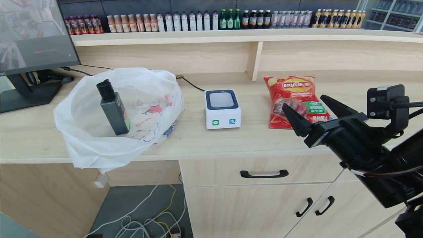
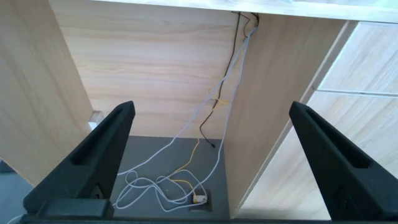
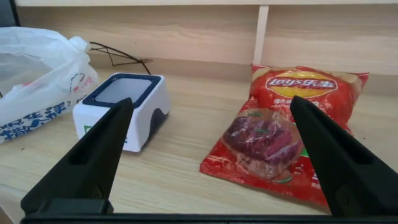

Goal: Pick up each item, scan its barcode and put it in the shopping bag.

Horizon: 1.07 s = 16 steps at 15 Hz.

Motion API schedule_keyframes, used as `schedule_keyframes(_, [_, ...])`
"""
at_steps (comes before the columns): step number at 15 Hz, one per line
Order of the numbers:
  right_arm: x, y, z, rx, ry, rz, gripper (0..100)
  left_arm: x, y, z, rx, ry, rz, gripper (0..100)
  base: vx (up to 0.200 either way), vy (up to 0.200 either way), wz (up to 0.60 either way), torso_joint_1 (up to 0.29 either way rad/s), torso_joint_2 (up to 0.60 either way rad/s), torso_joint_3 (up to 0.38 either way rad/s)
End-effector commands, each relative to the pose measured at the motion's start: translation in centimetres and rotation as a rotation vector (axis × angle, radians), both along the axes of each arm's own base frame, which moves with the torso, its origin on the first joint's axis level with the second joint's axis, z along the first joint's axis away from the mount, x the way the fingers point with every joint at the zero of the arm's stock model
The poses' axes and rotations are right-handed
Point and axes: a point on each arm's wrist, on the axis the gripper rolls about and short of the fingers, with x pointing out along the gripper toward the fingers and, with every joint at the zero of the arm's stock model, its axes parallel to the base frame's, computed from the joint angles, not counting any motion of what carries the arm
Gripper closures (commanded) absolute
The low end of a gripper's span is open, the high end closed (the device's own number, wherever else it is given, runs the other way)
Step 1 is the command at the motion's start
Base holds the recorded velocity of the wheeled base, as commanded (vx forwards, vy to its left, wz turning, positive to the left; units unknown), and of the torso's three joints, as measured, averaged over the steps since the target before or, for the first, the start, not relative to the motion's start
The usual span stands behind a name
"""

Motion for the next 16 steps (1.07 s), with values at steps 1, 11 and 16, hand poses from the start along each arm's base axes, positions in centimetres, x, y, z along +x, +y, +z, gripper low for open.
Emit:
schedule_keyframes(1, [0.0,0.0,-0.1,-0.002,0.003,0.000,0,0.0,0.0,0.0,0.000,0.000,0.001,0,0.000,-0.200,0.00,0.002,0.00,0.002])
schedule_keyframes(11, [-0.2,-0.1,-0.3,-0.012,0.015,0.003,0,0.0,0.0,0.0,0.004,0.000,0.001,0,0.000,-0.040,0.00,0.000,0.00,0.001])
schedule_keyframes(16, [-1.7,-0.9,-1.4,-0.028,0.064,0.012,0,0.0,0.0,0.0,0.004,0.000,0.001,0,0.000,0.000,0.00,0.000,0.00,0.000])
